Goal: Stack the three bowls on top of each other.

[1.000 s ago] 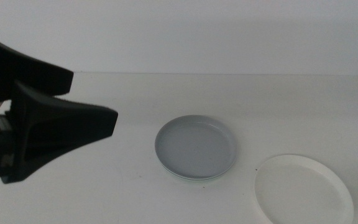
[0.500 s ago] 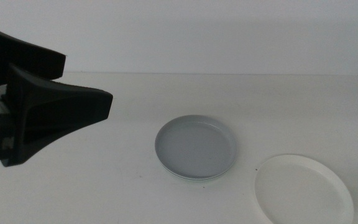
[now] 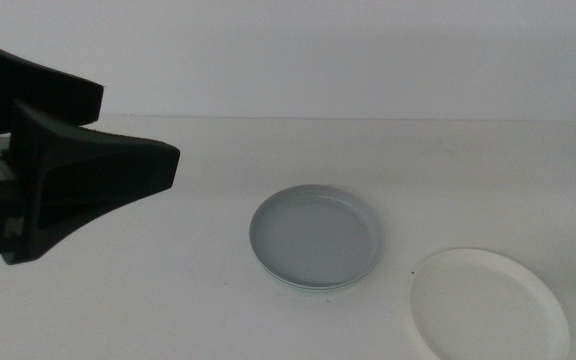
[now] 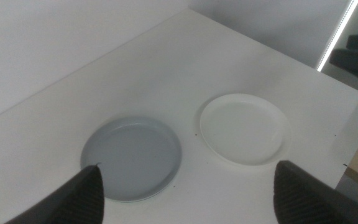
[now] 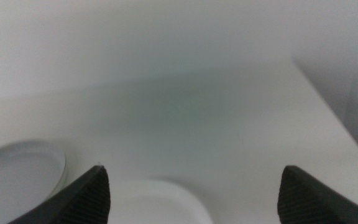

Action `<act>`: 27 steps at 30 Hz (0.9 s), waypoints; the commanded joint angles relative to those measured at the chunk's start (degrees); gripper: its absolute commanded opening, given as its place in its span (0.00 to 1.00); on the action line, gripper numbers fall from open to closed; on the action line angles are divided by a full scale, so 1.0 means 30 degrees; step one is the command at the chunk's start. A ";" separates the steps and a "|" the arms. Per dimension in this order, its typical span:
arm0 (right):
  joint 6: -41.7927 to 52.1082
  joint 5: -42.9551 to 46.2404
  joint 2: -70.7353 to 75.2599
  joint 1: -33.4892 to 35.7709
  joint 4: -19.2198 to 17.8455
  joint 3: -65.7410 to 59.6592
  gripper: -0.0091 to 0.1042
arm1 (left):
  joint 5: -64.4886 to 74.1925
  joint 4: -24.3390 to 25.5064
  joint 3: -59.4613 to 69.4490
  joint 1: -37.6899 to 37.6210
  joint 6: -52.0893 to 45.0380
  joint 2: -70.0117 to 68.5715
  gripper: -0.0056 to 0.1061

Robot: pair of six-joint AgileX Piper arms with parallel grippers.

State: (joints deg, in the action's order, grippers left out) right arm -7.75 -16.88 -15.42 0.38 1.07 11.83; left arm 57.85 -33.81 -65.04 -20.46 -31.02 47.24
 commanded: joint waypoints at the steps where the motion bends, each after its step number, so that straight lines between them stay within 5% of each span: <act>1: -0.0037 -0.2821 -0.2278 -0.0134 0.0337 0.2302 0.89 | -0.0218 -0.0029 -0.0080 0.0003 0.0153 -0.0082 0.89; 6: -0.0037 -1.1109 -0.6695 -0.0134 0.0539 0.7585 0.89 | -0.0218 -0.0029 -0.0080 0.0003 0.0153 -0.0082 0.89; 9: -0.0072 -1.3418 -0.8444 -0.0134 0.0689 0.9382 0.89 | -0.0218 -0.0029 -0.0080 0.0003 0.0153 -0.0082 0.89; 27: 0.0229 -1.5157 -1.0037 -0.0125 0.1694 1.2021 0.89 | -0.0594 -0.0028 -0.0080 0.0003 0.0153 -0.0082 0.89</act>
State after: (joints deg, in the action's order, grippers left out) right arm -7.66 -61.05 -45.37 0.38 6.49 45.93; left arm 57.16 -33.70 -65.04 -20.46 -31.02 47.24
